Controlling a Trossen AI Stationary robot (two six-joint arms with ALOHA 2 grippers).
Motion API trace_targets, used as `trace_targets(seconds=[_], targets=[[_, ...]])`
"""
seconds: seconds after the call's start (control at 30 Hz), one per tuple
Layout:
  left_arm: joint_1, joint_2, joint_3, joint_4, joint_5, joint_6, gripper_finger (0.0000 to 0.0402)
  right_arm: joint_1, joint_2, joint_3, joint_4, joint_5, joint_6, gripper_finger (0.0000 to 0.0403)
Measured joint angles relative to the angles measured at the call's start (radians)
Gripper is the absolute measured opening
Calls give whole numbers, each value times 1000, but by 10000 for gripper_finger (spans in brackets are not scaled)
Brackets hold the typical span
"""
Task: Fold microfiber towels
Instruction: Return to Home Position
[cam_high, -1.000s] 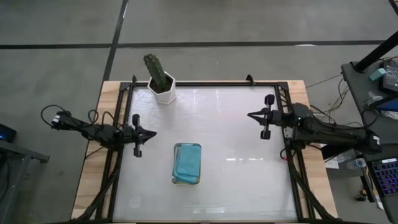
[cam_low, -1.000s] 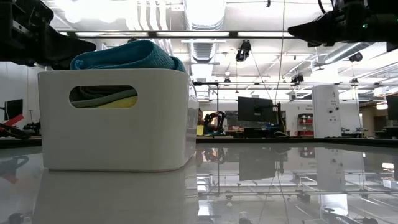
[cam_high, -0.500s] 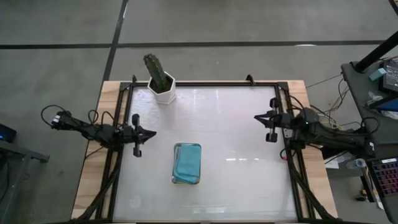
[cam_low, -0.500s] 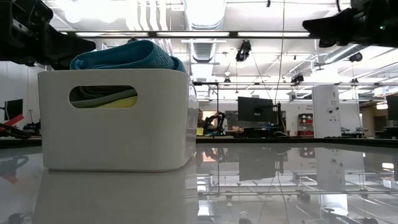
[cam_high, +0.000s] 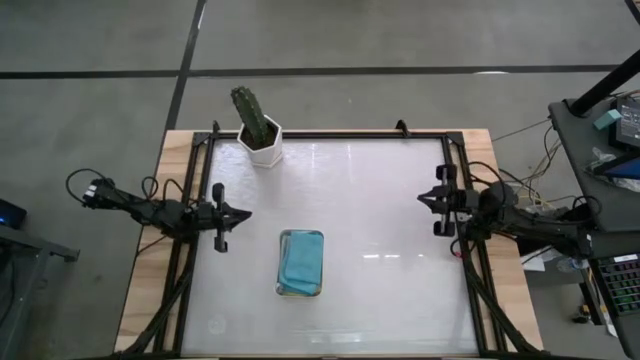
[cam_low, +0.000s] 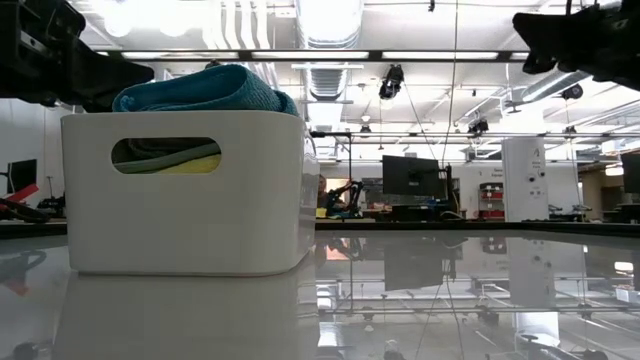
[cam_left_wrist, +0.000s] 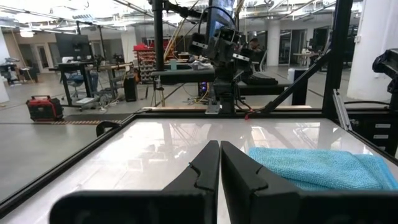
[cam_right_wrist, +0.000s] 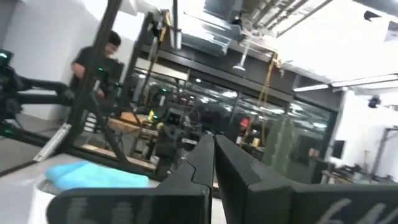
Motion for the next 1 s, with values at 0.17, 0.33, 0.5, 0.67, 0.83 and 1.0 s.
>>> trace_targets(seconds=[0.17,0.33,0.5,0.67,0.83,1.0], targets=[[0,1,0,0,0,0,1,0,-11,0,-6,-19,118,9],[0,2,-1,0,0,0,1,0,-37,7,-43,-66,201,9],[0,4,-1,0,0,1,1,2,-72,16,-107,-168,243,9],[0,5,-1,0,0,1,1,4,-86,14,-210,-167,129,9],[0,5,-2,-1,0,1,1,21,-85,13,-241,-167,40,9],[0,5,-2,0,0,1,1,21,-84,13,-263,-167,26,9]])
